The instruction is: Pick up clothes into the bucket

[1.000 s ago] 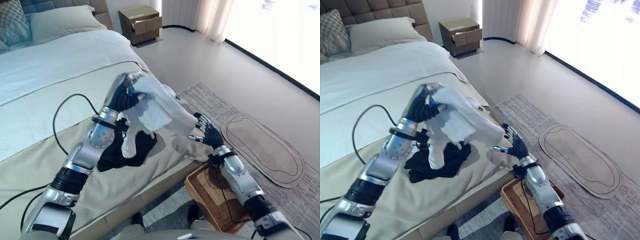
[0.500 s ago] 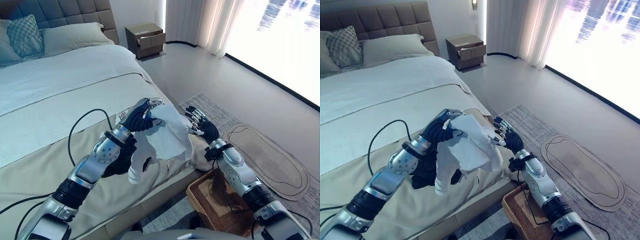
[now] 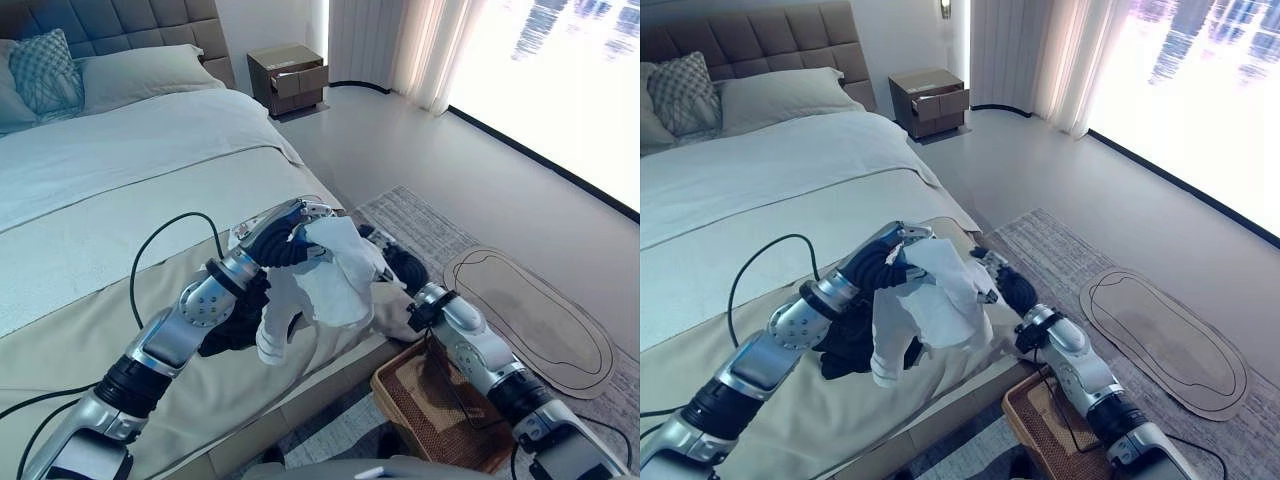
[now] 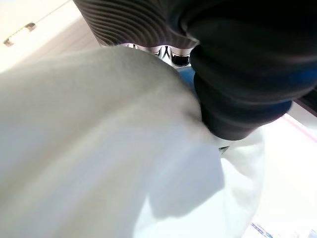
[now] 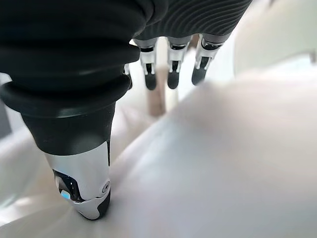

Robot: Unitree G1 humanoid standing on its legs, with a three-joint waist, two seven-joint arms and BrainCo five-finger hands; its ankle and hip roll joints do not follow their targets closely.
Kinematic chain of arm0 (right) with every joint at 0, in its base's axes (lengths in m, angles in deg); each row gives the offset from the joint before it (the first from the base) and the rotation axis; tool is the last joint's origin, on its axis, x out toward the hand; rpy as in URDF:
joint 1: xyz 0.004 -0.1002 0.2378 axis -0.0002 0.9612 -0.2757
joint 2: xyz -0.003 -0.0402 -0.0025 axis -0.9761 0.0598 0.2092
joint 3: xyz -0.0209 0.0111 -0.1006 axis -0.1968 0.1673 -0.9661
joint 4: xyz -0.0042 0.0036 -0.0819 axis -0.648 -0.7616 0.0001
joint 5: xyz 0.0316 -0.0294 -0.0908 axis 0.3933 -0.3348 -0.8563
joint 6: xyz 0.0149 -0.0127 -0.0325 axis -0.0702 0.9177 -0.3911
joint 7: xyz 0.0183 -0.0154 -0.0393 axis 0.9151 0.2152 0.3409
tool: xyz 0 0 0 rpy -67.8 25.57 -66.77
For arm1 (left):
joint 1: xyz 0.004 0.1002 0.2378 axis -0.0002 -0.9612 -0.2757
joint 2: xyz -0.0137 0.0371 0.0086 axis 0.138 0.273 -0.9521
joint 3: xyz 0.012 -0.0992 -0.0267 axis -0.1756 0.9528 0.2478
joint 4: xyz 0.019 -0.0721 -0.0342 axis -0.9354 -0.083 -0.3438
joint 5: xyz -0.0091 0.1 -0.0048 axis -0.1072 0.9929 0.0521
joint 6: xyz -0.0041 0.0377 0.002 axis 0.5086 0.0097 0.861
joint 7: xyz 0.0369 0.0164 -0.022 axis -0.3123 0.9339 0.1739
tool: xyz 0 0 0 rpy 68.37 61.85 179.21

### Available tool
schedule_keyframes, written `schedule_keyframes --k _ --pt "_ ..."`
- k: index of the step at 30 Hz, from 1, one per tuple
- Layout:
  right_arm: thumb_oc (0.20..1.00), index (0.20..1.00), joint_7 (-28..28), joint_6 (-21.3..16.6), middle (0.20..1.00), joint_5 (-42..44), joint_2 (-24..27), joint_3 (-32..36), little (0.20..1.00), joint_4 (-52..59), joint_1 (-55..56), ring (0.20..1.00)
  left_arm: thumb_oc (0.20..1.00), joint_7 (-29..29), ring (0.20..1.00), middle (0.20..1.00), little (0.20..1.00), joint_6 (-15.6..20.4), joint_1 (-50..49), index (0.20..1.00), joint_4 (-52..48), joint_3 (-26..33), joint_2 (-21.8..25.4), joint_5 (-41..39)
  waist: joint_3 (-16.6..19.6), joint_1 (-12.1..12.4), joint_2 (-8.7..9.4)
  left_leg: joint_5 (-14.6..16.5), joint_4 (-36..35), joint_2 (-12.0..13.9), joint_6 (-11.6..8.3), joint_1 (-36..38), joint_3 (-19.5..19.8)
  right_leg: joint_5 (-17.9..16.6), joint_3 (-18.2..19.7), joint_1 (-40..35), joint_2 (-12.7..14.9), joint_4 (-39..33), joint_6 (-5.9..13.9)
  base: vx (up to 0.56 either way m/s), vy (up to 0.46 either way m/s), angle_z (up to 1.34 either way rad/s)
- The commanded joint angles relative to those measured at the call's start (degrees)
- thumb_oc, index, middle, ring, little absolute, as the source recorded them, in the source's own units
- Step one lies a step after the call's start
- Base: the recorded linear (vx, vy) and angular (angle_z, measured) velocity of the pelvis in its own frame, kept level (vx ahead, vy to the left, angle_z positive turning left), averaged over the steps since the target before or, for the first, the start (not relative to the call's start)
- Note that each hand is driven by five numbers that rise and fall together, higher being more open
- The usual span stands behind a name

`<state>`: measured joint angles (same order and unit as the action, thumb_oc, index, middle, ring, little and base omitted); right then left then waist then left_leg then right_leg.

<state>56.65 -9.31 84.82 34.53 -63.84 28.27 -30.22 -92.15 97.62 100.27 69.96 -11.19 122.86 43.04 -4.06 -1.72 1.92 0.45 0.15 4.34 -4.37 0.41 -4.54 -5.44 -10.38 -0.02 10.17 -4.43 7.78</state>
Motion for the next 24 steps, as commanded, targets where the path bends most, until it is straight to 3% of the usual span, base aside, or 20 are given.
schedule_keyframes --k 1,4,12,17,18,19,20,24 --pt "1.0 1.0 3.3 -0.85 1.0 2.39 -0.93 0.08 1.0 3.03 -4.51 1.0 0.2 0.08 0.2 0.2 0.2 3.43 4.97 0.2 -3.31 -0.12 2.27 -0.21 2.11 1.64 2.01 0.04 0.16 -0.72 0.94 -2.58 4.5 3.69 -0.85 0.68 2.31 5.45 2.42 0.0 0.0 0.0" --pt "1.0 1.0 4.75 -0.67 1.0 3.35 -1.48 -0.25 1.0 2.51 -4.2 1.0 0.2 -0.02 0.2 0.2 0.2 3.7 4.14 0.2 -3.17 1.17 2.47 -0.01 2.19 1.87 2.08 0.03 0.13 -0.77 0.92 -2.52 4.53 3.69 -0.99 0.44 2.37 5.32 2.42 0.0 0.0 0.0" --pt "1.0 1.0 8.24 0.12 1.0 -4.55 -0.55 -5.37 1.0 5.1 -6.75 1.0 0.2 -0.64 0.2 0.2 0.2 3.74 3.6 0.2 -2.92 2.47 1.47 2.87 2.52 2.32 2.28 0.11 0.04 -0.76 0.89 -2.25 4.7 3.83 -1.32 0.07 2.28 5.24 2.37 0.0 -0.001 0.02" --pt "1.0 1.0 7.2 -0.02 1.0 -6.05 -1.8 -5.92 1.0 6.74 -6.37 1.0 0.2 0.19 0.2 0.2 0.2 3.5 3.0 0.2 -2.42 3.48 0.93 4.02 2.58 2.19 2.19 0.17 0.05 -0.8 0.98 -2.28 4.69 3.82 -1.28 0.12 2.3 5.27 2.36 0.0 0.0 0.0" --pt "0.865 0.865 6.93 -0.09 0.865 -5.96 -2.36 -5.94 0.865 6.83 -6.21 0.865 0.2 0.31 0.2 0.2 0.2 3.5 2.8 0.2 -2.44 3.69 0.76 4.12 2.59 2.19 2.19 0.18 0.06 -0.81 1.0 -2.3 4.69 3.81 -1.24 0.13 2.32 5.24 2.36 0.0 0.0 0.0" --pt "0.451 0.451 6.71 -0.04 0.451 -5.59 -3.37 -6.02 0.451 7.02 -5.89 0.451 0.2 0.71 0.2 0.2 0.2 3.46 2.61 0.2 -2.39 4.11 0.45 4.31 2.54 2.25 2.21 0.19 0.03 -0.82 1.05 -2.3 4.71 3.82 -1.16 0.18 2.31 5.23 2.34 0.0 0.0 0.0" --pt "0.2 0.2 6.53 -0.09 0.2 -5.63 -3.74 -6.09 0.2 7.11 -5.78 0.2 0.2 0.91 0.2 0.2 0.2 3.46 2.51 0.2 -2.44 4.32 0.34 4.36 2.56 2.25 2.22 0.18 0.02 -0.83 1.06 -2.31 4.71 3.83 -1.15 0.2 2.33 5.22 2.33 0.0 0.0 0.0" --pt "0.2 0.2 5.91 -0.12 0.2 -5.52 -4.52 -6.16 0.2 6.85 -5.22 0.2 0.2 1.82 0.2 0.2 0.2 3.32 2.29 0.2 -1.87 4.76 0.02 5.67 2.63 2.26 2.17 0.16 -0.05 -0.86 1.14 -2.3 4.73 3.78 -1.15 0.15 2.33 5.14 2.32 0.0 0.0 0.0"
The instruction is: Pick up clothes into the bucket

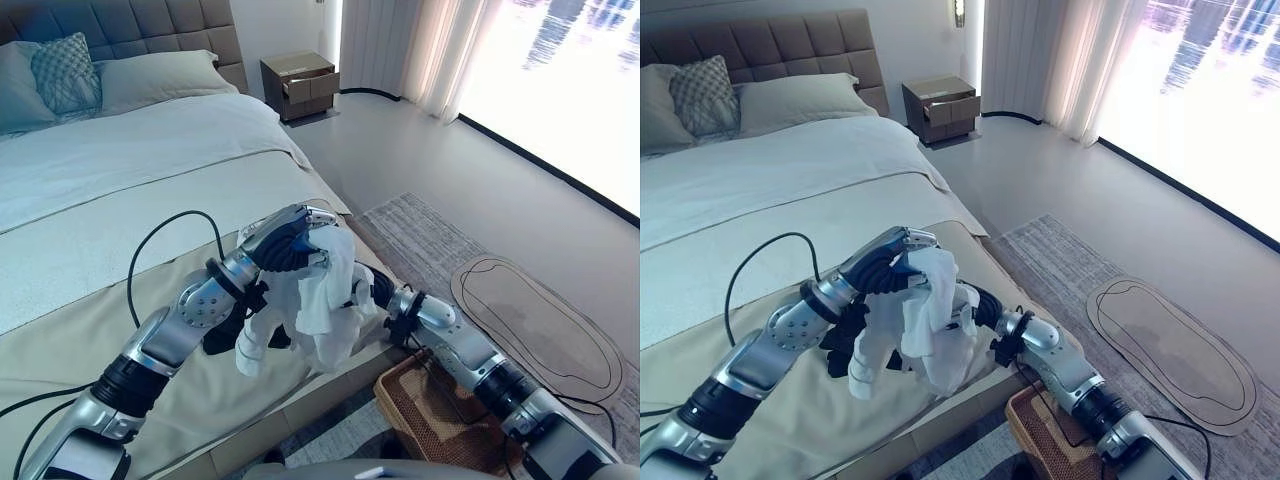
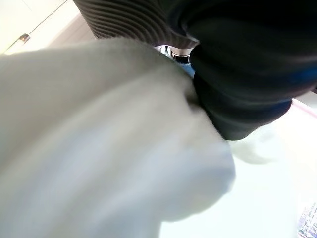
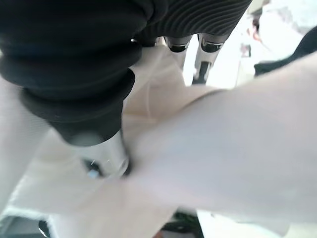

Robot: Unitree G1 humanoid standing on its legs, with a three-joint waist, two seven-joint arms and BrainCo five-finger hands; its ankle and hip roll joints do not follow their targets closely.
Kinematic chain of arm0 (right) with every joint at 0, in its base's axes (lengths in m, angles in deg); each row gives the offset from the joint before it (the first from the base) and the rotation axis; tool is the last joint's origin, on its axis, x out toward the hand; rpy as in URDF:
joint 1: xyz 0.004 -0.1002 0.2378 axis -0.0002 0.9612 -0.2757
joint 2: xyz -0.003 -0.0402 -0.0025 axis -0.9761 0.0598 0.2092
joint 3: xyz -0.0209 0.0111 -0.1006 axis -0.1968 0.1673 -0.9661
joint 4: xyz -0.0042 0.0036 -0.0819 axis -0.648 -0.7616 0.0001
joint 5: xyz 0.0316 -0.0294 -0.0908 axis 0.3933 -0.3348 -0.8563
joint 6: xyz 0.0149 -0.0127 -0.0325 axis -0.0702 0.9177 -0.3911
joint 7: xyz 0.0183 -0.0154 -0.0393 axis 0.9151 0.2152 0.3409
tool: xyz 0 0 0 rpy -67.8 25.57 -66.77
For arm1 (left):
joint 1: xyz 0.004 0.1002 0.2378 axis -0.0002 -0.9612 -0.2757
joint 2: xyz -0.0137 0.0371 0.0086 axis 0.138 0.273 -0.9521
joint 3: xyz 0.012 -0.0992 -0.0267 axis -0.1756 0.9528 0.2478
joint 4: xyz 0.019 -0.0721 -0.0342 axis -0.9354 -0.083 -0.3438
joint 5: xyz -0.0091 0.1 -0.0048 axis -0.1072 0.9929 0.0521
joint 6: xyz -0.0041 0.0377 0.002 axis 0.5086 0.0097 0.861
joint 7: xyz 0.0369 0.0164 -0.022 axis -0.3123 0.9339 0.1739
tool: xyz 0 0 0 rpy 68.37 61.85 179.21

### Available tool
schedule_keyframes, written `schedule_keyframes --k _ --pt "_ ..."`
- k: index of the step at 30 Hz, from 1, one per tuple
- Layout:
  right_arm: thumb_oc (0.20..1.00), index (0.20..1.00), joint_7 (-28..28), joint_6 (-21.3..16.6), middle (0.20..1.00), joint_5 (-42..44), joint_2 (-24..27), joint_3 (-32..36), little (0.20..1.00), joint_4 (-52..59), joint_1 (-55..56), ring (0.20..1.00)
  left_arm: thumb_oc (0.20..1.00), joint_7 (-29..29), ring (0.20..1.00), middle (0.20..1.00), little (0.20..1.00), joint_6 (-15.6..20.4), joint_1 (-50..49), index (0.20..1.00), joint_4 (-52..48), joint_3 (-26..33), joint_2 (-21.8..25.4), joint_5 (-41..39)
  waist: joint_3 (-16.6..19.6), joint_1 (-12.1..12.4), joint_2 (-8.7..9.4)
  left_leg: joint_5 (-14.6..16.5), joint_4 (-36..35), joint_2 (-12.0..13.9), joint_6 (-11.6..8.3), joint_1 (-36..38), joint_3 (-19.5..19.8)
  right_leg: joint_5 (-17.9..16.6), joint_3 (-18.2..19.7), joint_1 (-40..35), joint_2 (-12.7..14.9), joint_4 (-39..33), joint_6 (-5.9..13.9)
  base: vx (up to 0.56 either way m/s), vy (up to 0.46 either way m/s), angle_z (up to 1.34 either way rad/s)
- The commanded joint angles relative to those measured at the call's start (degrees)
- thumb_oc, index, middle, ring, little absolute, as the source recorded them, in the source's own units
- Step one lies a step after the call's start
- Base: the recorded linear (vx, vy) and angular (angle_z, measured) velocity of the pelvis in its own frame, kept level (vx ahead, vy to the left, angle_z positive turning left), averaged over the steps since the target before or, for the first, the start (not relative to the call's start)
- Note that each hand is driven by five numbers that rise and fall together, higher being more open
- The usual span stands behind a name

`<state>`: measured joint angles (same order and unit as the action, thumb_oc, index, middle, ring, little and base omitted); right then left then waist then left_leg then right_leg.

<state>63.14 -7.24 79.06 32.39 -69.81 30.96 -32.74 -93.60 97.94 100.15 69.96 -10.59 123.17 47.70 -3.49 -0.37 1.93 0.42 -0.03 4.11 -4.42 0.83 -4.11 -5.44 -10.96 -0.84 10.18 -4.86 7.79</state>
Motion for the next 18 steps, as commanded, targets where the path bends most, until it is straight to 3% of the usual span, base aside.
schedule_keyframes --k 1,16,17,18 --pt "0.2 0.2 -0.73 -2.18 0.2 0.43 -2.46 -0.01 0.2 4.11 -2.35 0.2 0.2 3.43 0.2 0.2 0.2 3.0 2.36 0.2 -1.78 4.32 -0.24 1.29 2.05 0.91 2.17 0.18 0.12 -0.65 1.17 -2.73 4.29 3.75 -0.55 0.95 2.34 5.55 2.32 0.0 0.0 0.0" --pt "0.2 0.2 -2.54 -2.73 0.2 3.54 -1.84 4.95 0.2 4.08 5.84 0.2 0.2 6.9 0.2 0.2 0.2 2.61 -0.33 0.2 0.88 7.38 -1.96 3.83 2.16 0.22 2.27 0.27 0.12 -0.71 1.29 -2.55 4.14 3.65 -0.35 0.89 2.36 5.33 2.33 0.0 0.0 0.0" --pt "0.2 0.2 -2.55 -2.7 0.2 3.54 -1.77 4.96 0.2 4.19 5.99 0.2 0.457 6.9 0.457 0.457 0.457 2.61 -0.42 0.457 0.85 7.36 -2.01 3.85 2.24 0.24 2.23 0.28 0.11 -0.7 1.29 -2.54 4.13 3.65 -0.34 0.89 2.36 5.32 2.33 0.0 0.0 0.0" --pt "0.2 0.2 -3.04 -2.92 0.2 3.9 -1.65 6.28 0.2 4.14 7.42 0.2 0.821 7.52 0.821 0.821 0.821 2.6 -1.41 0.821 1.21 8.41 -2.74 3.19 2.11 0.09 2.28 0.26 0.12 -0.69 1.29 -2.55 4.1 3.63 -0.31 0.95 2.34 5.31 2.33 0.0 0.0 0.0"
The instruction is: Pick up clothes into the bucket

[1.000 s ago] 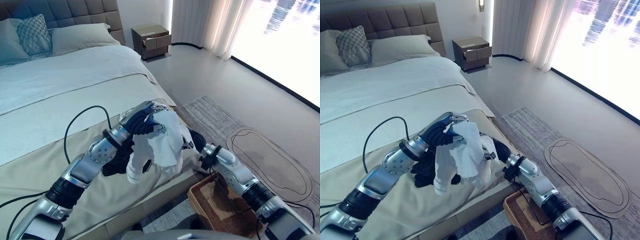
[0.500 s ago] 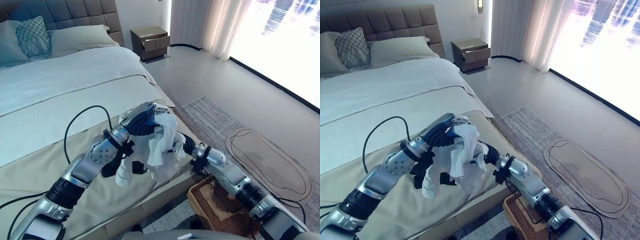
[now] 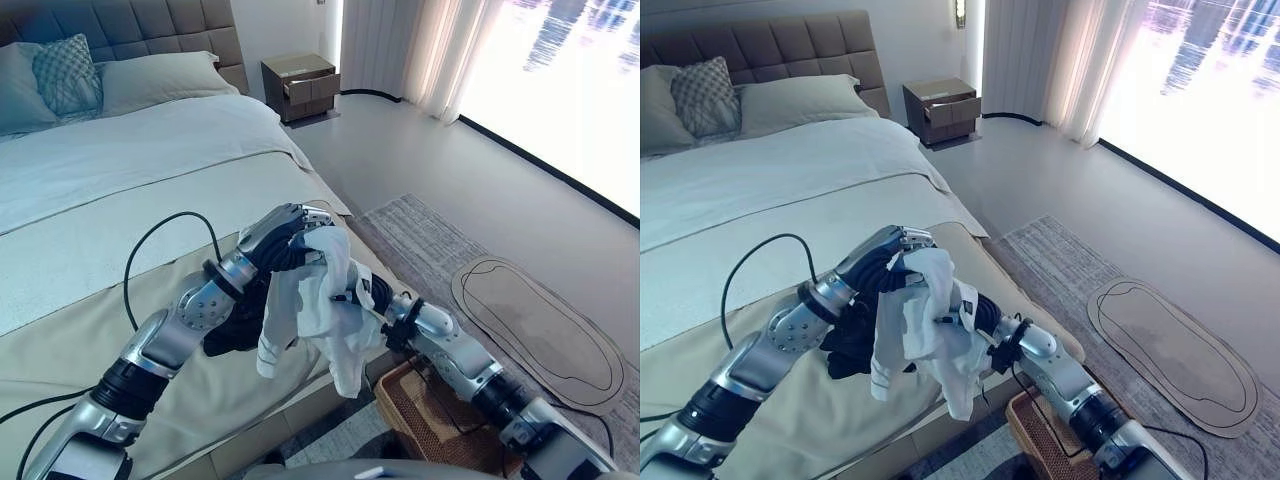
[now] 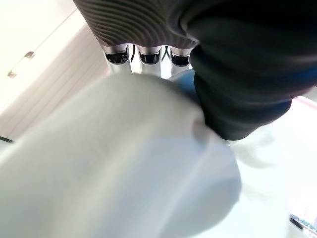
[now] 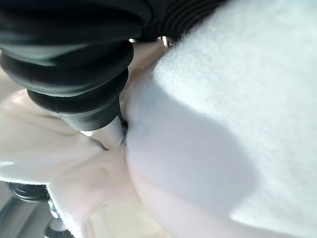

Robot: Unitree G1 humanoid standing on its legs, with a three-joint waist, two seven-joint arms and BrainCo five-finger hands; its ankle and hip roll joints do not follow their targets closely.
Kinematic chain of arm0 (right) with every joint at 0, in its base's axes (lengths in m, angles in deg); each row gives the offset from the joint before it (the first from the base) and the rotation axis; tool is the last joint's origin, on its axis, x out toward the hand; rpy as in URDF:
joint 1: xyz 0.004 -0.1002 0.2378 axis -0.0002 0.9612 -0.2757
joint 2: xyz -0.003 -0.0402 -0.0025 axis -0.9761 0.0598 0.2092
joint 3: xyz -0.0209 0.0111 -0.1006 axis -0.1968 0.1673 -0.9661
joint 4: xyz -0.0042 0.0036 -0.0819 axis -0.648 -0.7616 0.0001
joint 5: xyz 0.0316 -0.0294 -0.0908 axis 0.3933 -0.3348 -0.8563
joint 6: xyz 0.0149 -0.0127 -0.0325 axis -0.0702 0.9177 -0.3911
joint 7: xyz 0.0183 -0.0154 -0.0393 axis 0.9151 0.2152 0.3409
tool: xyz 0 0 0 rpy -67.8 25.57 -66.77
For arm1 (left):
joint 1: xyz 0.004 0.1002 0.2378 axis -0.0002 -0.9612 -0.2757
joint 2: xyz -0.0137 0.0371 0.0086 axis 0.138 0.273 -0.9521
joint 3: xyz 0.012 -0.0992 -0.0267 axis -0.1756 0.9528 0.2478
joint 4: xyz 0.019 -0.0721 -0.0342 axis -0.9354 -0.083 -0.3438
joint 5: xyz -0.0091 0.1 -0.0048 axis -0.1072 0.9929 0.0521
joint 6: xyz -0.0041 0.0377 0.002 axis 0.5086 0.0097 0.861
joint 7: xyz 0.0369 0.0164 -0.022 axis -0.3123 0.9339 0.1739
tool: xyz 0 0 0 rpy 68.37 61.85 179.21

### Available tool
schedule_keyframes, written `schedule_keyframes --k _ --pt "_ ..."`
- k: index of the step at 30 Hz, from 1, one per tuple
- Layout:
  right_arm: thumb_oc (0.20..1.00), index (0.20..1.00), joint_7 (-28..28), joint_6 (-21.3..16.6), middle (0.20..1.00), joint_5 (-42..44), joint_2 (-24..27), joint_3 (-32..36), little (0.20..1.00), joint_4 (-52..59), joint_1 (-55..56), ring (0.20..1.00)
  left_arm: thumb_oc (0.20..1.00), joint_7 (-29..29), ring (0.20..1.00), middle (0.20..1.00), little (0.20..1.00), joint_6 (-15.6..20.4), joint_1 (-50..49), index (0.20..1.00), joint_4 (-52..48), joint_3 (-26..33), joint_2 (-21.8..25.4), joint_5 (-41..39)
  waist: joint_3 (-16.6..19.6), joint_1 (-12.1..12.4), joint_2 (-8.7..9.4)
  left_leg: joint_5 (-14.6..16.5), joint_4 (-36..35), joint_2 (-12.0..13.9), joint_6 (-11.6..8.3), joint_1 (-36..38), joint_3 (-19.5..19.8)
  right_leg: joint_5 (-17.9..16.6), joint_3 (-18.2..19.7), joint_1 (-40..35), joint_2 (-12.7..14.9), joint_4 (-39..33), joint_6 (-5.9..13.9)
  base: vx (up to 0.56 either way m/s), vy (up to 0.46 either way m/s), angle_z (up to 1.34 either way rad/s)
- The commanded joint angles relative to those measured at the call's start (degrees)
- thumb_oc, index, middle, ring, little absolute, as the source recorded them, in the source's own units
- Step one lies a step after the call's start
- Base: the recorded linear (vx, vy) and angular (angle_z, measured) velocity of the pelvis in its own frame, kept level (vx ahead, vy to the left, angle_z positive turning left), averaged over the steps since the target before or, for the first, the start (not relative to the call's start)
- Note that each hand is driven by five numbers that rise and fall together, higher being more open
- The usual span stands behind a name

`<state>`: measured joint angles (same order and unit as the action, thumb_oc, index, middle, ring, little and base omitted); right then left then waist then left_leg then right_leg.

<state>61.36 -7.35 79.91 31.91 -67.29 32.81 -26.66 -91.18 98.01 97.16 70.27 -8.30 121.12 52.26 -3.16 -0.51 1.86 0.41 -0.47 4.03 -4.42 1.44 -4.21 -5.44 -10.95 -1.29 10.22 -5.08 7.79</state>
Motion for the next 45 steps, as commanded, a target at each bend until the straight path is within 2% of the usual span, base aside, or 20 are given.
schedule_keyframes --k 1,8,13,20,21,26,29,31,32,33,34,35,36,38,39,45 --pt "0.2 0.2 -1.6 -3.0 0.2 3.32 -0.97 4.79 0.2 2.57 2.7 0.2 1.0 5.75 1.0 1.0 1.0 2.47 0.46 1.0 1.23 7.02 -1.88 -2.99 1.83 0.12 2.33 0.24 0.55 -0.58 1.28 -3.18 4.14 3.62 -0.28 1.41 2.28 5.52 2.33 0.0 0.0 0.0" --pt "0.2 0.2 -5.71 -5.7 0.2 8.92 -2.86 16.56 0.2 2.15 12.09 0.2 1.0 7.88 1.0 1.0 1.0 2.54 -7.31 1.0 4.78 13.2 -10.14 -18.42 1.75 -0.76 2.47 0.25 0.73 -0.53 1.33 -3.32 3.82 3.44 0.15 1.71 2.31 5.69 2.22 0.0 0.0 0.0" --pt "0.2 0.2 -10.44 -9.36 0.2 10.72 -4.82 25.25 0.2 1.99 14.66 0.2 1.0 6.88 1.0 1.0 1.0 2.32 -11.19 1.0 7.53 14.42 -12.48 -24.04 1.68 -1.35 2.49 0.38 0.79 -0.53 1.39 -3.37 3.84 3.39 0.28 1.77 2.37 5.77 2.25 0.0 -0.004 -0.01" --pt "0.2 0.2 -14.61 -12.45 0.2 11.91 -6.37 32.37 0.2 2.28 15.96 0.2 1.0 6.85 1.0 1.0 1.0 1.99 -14.07 1.0 10.9 15.81 -14.49 -27.52 1.44 -1.68 2.39 0.54 1.08 -0.52 1.47 -3.53 3.69 3.44 0.59 1.93 2.43 6.01 2.3 0.0 0.0 0.0" --pt "0.2 0.2 -16.19 -13.44 0.2 11.52 -6.52 35.05 0.2 2.31 16.45 0.2 1.0 6.42 1.0 1.0 1.0 1.93 -15.28 1.0 11.63 16.62 -15.75 -30.52 1.25 -1.93 2.41 0.72 1.41 -0.52 1.53 -3.62 3.57 3.53 0.78 2.06 2.51 6.24 2.31 0.0 0.0 0.0" --pt "0.2 0.2 -19.18 -14.89 0.2 9.55 -6.43 39.28 0.2 1.09 17.26 0.2 1.0 3.62 1.0 1.0 1.0 1.59 -17.86 1.0 12.05 16.8 -17.92 -36.28 0.56 -2.45 2.45 2.0 3.63 -0.83 1.93 -4.1 3.28 3.79 1.56 2.29 2.74 7.13 2.22 0.0 0.0 0.0" --pt "0.2 0.2 -22.26 -16.21 0.2 8.04 -6.25 41.66 0.2 -0.22 16.4 0.2 1.0 1.74 1.0 1.0 1.0 1.22 -18.45 1.0 12.35 15.75 -18.8 -40.3 -0.89 -2.77 2.14 3.42 6.48 -1.06 2.24 -5.06 2.82 4.26 2.69 3.08 3.07 8.66 2.29 -0.03 -0.001 -0.06" --pt "0.2 0.2 -23.94 -16.38 0.2 5.65 -5.72 41.96 0.2 -0.83 15.79 0.2 1.0 1.2 1.0 1.0 1.0 1.27 -18.23 1.0 12.48 14.82 -18.91 -40.87 -2.04 -3.12 1.83 3.99 7.91 -1.24 2.48 -5.67 2.41 4.65 3.49 3.75 3.31 9.77 2.27 -0.1 0.005 -0.22" --pt "0.2 0.2 -26.38 -16.74 0.2 3.73 -5.15 42.29 0.2 -1.82 14.24 0.2 1.0 0.92 1.0 1.0 1.0 1.46 -17.37 1.0 12.26 13.24 -18.76 -40.87 -4.15 -3.69 1.26 4.74 10.2 -1.47 2.63 -6.95 1.69 4.95 4.52 5.31 3.68 11.72 2.24 -0.13 0.004 -0.24" --pt "0.2 0.2 -26.44 -16.75 0.2 3.69 -5.13 42.32 0.2 -1.86 14.11 0.2 1.0 0.92 1.0 1.0 1.0 1.49 -17.23 1.0 12.33 13.24 -18.78 -40.88 -4.22 -3.61 1.23 4.88 10.47 -1.45 2.64 -7.12 1.63 5.03 4.63 5.51 3.68 11.95 2.24 -0.27 0.035 -0.27" --pt "0.2 0.2 -28.42 -17.08 0.2 2.02 -4.5 41.78 0.2 -2.45 12.08 0.2 1.0 1.48 1.0 1.0 1.0 1.9 -15.87 1.0 12.18 12.13 -18.9 -41.58 -6.6 -4.17 0.47 5.41 12.99 -1.64 2.73 -9.11 1.09 5.14 5.61 8.14 3.93 14.3 2.06 -0.16 0.028 -0.19" --pt "0.2 0.2 -28.53 -17.07 0.2 1.93 -4.49 41.78 0.2 -2.46 11.93 0.2 1.0 1.47 1.0 1.0 1.0 1.94 -15.72 1.0 12.26 12.16 -18.94 -41.58 -6.63 -4.11 0.43 5.54 13.28 -1.6 2.74 -9.35 1.02 5.21 5.73 8.42 3.91 14.55 2.06 -0.29 0.04 -0.26" --pt "0.2 0.2 -30.11 -17.24 0.2 0.0 -3.78 41.16 0.2 -2.32 10.05 0.2 1.0 2.15 1.0 1.0 1.0 2.51 -14.29 1.0 11.81 10.97 -18.93 -41.67 -8.85 -4.86 -0.19 6.54 16.25 -1.65 2.91 -11.55 0.23 5.22 7.12 11.28 4.04 16.83 1.74 -0.14 0.016 -0.2" --pt "0.2 0.2 -30.74 -17.38 0.2 -0.39 -3.56 40.82 0.2 -2.14 8.92 0.2 1.0 2.72 1.0 1.0 1.0 2.77 -13.62 1.0 11.88 10.56 -19.05 -41.58 -9.71 -5.02 -0.59 7.14 17.98 -1.48 2.91 -12.92 -0.24 5.55 7.9 13.16 3.91 18.39 1.57 -0.18 0.013 -0.25" --pt "0.2 0.2 -31.88 -17.82 0.2 -1.25 -3.16 40.42 0.2 -1.82 7.22 0.2 1.0 3.71 1.0 1.0 1.0 3.11 -12.52 1.0 11.64 9.81 -18.87 -41.24 -11.52 -5.59 -1.0 8.06 21.1 -1.09 2.91 -15.26 -0.81 6.09 9.17 16.14 3.87 21.06 1.18 -0.17 0.003 -0.28" --pt "0.2 0.2 -36.28 -19.36 0.2 -2.72 -2.49 40.84 0.2 -1.11 3.38 0.2 1.0 6.34 1.0 1.0 1.0 4.13 -10.81 1.0 10.75 9.0 -17.89 -39.61 -14.42 -6.22 -1.9 10.77 29.51 -0.11 3.15 -23.43 -2.11 8.01 12.15 25.76 3.0 29.29 0.22 -0.16 -0.013 -0.23"
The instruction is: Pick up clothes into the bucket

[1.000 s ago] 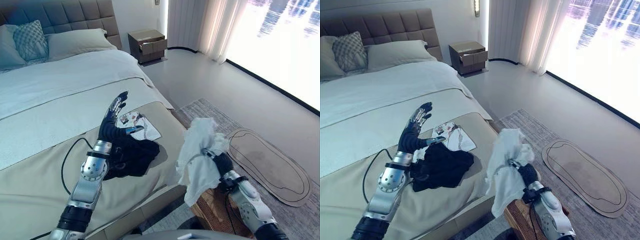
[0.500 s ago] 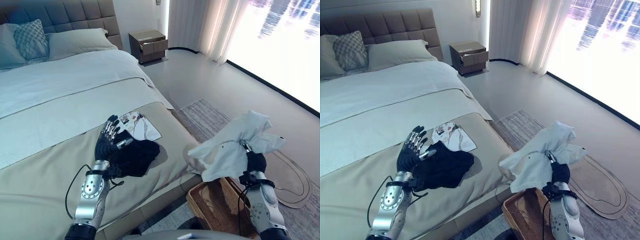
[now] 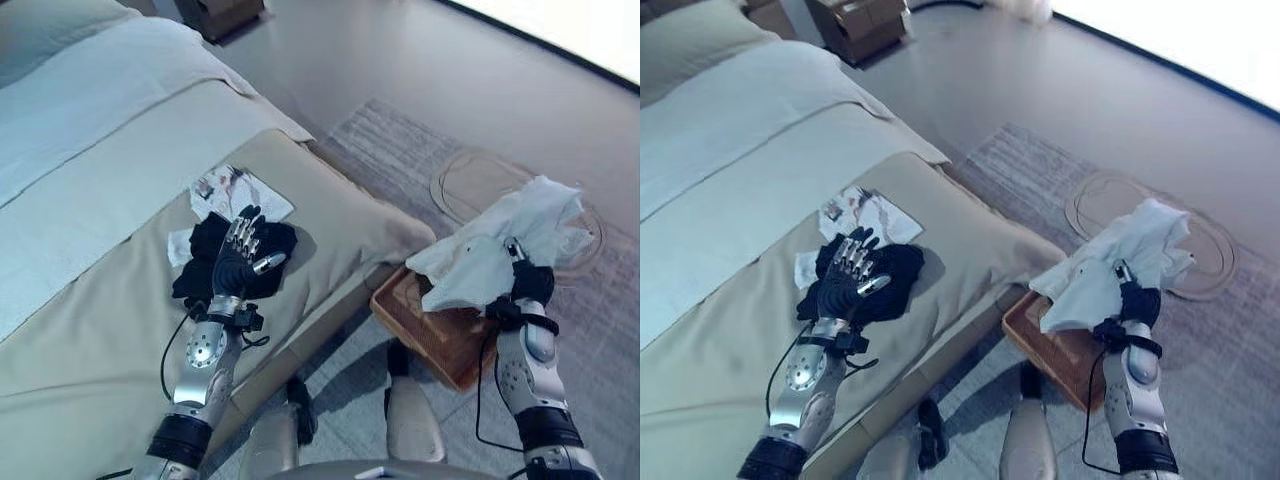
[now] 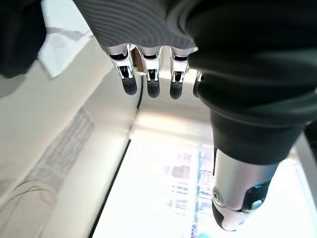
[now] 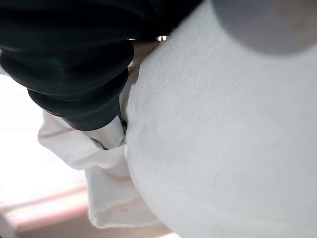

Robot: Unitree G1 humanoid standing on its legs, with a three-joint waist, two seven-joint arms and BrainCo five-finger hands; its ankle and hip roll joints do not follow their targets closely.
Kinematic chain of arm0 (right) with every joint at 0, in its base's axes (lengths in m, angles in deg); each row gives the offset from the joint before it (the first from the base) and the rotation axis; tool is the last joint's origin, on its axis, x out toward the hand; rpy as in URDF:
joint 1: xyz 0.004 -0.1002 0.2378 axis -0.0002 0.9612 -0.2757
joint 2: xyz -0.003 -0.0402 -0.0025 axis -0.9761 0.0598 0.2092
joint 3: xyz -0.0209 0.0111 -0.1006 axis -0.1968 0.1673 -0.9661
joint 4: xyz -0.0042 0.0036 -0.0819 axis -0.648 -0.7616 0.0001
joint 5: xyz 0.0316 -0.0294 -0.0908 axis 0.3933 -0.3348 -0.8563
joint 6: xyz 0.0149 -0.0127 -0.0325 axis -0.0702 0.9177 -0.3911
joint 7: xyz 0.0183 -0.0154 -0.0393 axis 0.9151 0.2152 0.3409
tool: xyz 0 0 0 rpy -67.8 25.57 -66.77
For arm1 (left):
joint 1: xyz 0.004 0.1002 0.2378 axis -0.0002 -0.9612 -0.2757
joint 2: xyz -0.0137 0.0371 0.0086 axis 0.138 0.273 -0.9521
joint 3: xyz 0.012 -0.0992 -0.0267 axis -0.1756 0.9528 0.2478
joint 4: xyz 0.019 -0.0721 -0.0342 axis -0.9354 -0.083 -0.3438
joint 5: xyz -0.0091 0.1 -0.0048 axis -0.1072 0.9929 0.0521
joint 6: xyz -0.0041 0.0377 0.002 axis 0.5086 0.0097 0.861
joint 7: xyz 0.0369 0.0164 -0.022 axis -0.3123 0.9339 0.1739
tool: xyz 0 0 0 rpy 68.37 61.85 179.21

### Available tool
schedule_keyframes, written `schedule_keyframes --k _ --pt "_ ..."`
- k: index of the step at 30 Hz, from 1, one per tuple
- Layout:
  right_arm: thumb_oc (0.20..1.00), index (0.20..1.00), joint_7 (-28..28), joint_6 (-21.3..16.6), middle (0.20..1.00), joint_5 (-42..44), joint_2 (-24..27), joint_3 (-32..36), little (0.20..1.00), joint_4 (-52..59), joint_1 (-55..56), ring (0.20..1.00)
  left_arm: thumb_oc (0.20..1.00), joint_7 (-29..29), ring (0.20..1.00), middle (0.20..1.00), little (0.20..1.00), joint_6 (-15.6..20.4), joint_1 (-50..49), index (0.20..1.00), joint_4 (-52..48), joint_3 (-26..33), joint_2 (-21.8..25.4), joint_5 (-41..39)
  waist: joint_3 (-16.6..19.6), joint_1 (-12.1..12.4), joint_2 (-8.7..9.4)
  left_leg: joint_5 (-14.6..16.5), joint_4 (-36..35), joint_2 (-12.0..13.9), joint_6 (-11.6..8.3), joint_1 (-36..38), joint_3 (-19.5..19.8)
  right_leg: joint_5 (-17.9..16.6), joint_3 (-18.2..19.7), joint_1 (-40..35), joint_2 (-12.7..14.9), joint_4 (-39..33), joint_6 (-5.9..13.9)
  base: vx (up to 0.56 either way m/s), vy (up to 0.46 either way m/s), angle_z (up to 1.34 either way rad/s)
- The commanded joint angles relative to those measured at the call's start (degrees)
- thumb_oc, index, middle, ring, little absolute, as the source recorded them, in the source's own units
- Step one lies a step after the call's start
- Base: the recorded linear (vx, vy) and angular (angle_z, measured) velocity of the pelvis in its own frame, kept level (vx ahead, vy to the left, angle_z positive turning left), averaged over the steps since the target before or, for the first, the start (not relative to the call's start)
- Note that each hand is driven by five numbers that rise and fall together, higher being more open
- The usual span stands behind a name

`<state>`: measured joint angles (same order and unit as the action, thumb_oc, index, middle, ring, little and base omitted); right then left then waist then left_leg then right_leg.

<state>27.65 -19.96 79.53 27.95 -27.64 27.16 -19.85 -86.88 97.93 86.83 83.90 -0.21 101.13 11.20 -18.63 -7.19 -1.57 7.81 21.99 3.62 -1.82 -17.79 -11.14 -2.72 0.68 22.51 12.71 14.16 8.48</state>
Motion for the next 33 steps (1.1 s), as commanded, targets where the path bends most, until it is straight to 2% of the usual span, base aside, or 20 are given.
schedule_keyframes --k 1,5,10,16,23,24,25,26,27,28,29,33 --pt "0.2 0.2 -3.27 -7.02 0.2 -2.57 1.78 1.08 0.2 4.31 -4.15 0.2 1.0 2.5 1.0 1.0 1.0 4.45 -0.31 1.0 -3.36 0.96 2.38 1.7 0.64 0.51 1.43 3.69 8.48 0.53 0.56 -6.0 4.6 5.54 1.13 3.84 0.3 11.14 -0.65 -0.12 -0.008 -0.18" --pt "0.2 0.2 -7.73 -7.78 0.2 -5.06 3.28 1.43 0.2 2.29 -7.15 0.2 1.0 5.01 1.0 1.0 1.0 5.37 -0.08 1.0 -5.11 1.31 2.86 2.21 -1.37 1.03 0.69 4.61 14.39 0.64 1.01 -15.11 3.92 6.54 3.38 13.65 -0.75 17.14 -1.58 -0.15 -0.016 -0.15" --pt "0.2 0.2 -11.82 -8.9 0.2 -5.36 4.5 1.8 0.2 -1.35 -10.56 0.2 1.0 7.84 1.0 1.0 1.0 6.45 0.87 1.0 -7.37 1.35 3.38 4.27 -2.59 1.79 -0.39 6.74 21.27 0.7 1.06 -23.68 3.85 8.63 4.89 21.96 -1.15 23.92 -2.16 -0.1 -0.006 -0.14" --pt "0.2 0.2 -14.1 -8.46 0.2 -5.52 7.02 0.54 0.2 -7.23 -14.38 0.2 1.0 9.21 1.0 1.0 1.0 7.29 1.56 1.0 -10.4 0.13 3.81 4.6 -3.67 2.43 -1.93 7.95 25.67 0.26 1.41 -29.59 3.55 9.63 6.32 28.48 -1.59 28.69 -2.57 -0.05 0.028 0.0" --pt "0.2 0.2 -15.9 -5.01 0.2 -10.17 10.59 -5.04 0.2 -15.96 -20.41 0.2 1.0 10.47 1.0 1.0 1.0 7.76 2.98 1.0 -12.2 -1.24 3.84 3.59 -4.69 3.44 -3.04 8.65 29.85 -0.21 2.07 -35.9 3.85 10.66 6.79 34.79 -1.59 33.47 -2.91 -0.02 0.006 0.06" --pt "0.2 0.2 -16.31 -4.32 0.2 -10.96 11.02 -6.06 0.2 -18.0 -21.59 0.2 1.0 10.75 1.0 1.0 1.0 7.85 3.18 1.0 -12.21 -1.61 4.0 3.57 -4.55 3.82 -3.25 10.46 30.57 -0.27 1.71 -35.89 4.31 12.55 6.82 34.96 -1.71 34.66 -2.79 -0.01 0.008 0.13" --pt "0.2 0.2 -16.66 -3.76 0.2 -11.56 11.67 -7.07 0.2 -19.92 -23.19 0.2 1.0 10.9 1.0 1.0 1.0 7.92 3.36 1.0 -12.47 -1.84 3.99 3.36 -4.86 3.86 -3.37 8.77 30.54 -0.38 2.24 -37.3 4.02 10.82 6.92 36.13 -1.62 34.21 -2.98 0.07 0.002 -0.13" --pt "0.2 0.2 -16.73 -3.1 0.2 -12.21 11.9 -7.89 0.2 -21.21 -24.07 0.2 1.0 11.12 1.0 1.0 1.0 7.94 3.41 1.0 -12.61 -2.09 4.08 3.35 -4.67 4.2 -3.55 10.45 31.08 -0.49 1.83 -37.0 4.39 12.59 6.99 36.08 -1.85 35.26 -2.87 -0.1 0.017 -0.03" --pt "0.2 0.2 -17.0 -2.52 0.2 -12.93 12.32 -9.12 0.2 -23.22 -25.66 0.2 1.0 11.39 1.0 1.0 1.0 8.11 3.68 1.0 -12.81 -2.25 4.23 3.48 -4.88 4.19 -3.65 8.75 31.04 -0.61 2.35 -38.37 4.17 10.84 7.12 37.27 -1.8 34.88 -3.05 -0.02 0.011 0.23" --pt "0.2 0.2 -16.7 -0.93 0.2 -14.8 13.32 -11.5 0.2 -27.4 -27.83 0.2 1.0 11.75 1.0 1.0 1.0 8.23 4.04 1.0 -12.85 -2.73 4.5 3.48 -4.95 4.61 -3.83 8.76 31.47 -0.73 2.45 -39.26 4.22 10.89 7.28 38.28 -1.77 35.52 -3.08 -0.01 0.012 0.24" --pt "0.2 0.2 -16.8 0.74 0.2 -17.28 14.13 -13.25 0.2 -29.2 -28.67 0.2 1.0 11.78 1.0 1.0 1.0 8.13 4.2 1.0 -12.79 -3.03 4.62 3.2 -4.73 4.91 -3.89 10.45 32.08 -0.77 1.95 -38.94 4.6 12.73 7.28 38.16 -1.86 36.6 -2.93 0.09 0.0 -0.04" --pt "0.2 0.2 -16.2 3.34 0.2 -20.87 15.12 -17.08 0.2 -35.04 -31.53 0.2 1.0 12.04 1.0 1.0 1.0 8.01 4.89 1.0 -13.17 -3.47 4.68 3.27 -4.82 5.26 -4.03 10.75 33.07 -0.94 2.11 -40.17 4.72 13.08 7.15 39.28 -1.76 37.7 -3.02 0.02 -0.002 -0.05"
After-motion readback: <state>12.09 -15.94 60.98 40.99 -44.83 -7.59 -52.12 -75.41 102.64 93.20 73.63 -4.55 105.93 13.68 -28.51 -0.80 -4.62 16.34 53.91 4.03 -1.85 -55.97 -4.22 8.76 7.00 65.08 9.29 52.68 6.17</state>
